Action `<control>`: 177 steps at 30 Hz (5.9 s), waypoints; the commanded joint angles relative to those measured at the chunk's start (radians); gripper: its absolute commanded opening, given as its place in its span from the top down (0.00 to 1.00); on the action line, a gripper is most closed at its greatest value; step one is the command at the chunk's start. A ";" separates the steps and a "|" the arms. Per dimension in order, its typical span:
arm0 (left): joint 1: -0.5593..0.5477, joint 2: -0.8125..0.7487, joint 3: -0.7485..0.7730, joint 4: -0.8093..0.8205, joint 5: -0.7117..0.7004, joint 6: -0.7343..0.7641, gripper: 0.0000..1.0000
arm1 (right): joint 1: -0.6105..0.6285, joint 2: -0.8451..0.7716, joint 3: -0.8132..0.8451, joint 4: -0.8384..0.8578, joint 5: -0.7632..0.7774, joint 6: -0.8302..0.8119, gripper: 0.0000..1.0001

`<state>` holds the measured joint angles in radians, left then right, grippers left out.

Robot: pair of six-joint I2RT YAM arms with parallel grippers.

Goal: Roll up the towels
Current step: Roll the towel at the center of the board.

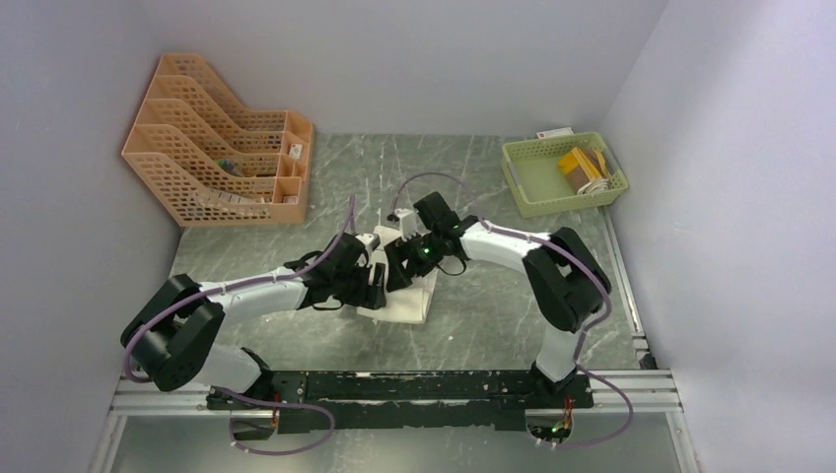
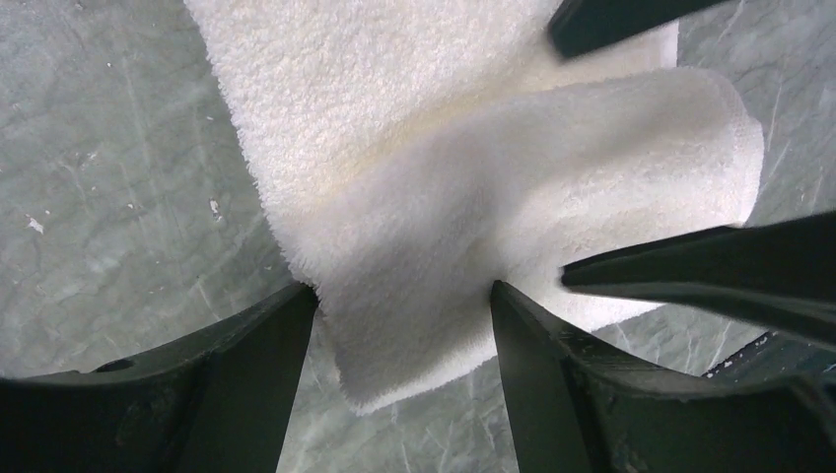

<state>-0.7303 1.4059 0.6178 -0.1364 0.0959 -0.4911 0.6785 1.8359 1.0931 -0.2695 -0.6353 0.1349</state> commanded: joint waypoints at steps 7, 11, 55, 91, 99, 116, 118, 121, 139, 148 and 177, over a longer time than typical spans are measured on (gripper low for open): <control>-0.009 0.012 -0.057 0.010 0.026 -0.025 0.22 | -0.152 -0.492 -0.191 0.151 0.376 0.048 0.02; -0.008 -0.002 -0.061 0.015 0.051 -0.026 0.22 | -0.056 -0.779 -0.397 0.277 0.492 -0.069 0.00; 0.057 -0.004 -0.069 0.038 0.266 -0.017 0.17 | 0.602 -0.382 -0.642 0.602 0.922 -0.705 0.15; 0.402 -0.388 0.094 -0.172 0.429 0.351 0.17 | 0.073 -0.151 -0.146 -0.007 -0.256 -0.545 1.00; 0.394 -0.592 -0.037 -0.047 0.660 0.548 0.13 | -0.072 0.077 0.025 -0.128 -0.617 -0.491 1.00; 0.215 -0.189 0.112 -0.094 0.750 0.811 0.16 | -0.153 0.402 0.340 -0.650 -0.866 -0.868 1.00; 0.211 -0.155 0.131 -0.100 0.722 0.822 0.18 | -0.162 0.453 0.405 -0.844 -0.901 -1.056 1.00; 0.199 -0.086 0.170 -0.131 0.682 0.853 0.25 | -0.162 0.553 0.488 -1.105 -0.931 -1.308 1.00; 0.152 0.188 0.244 -0.121 0.643 0.824 0.63 | -0.172 0.566 0.480 -1.111 -0.928 -1.345 1.00; 0.153 0.296 0.301 -0.175 0.685 0.792 0.93 | -0.242 0.459 0.478 -1.111 -0.939 -1.401 0.00; 0.184 0.321 0.330 -0.170 0.760 0.761 0.93 | -0.684 0.381 1.105 -1.109 -0.942 -1.142 0.00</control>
<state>-0.5503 1.7157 0.9226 -0.3050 0.8162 0.2615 -0.0067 2.1773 1.9663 -1.3865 -1.5539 -1.1381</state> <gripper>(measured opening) 0.101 0.999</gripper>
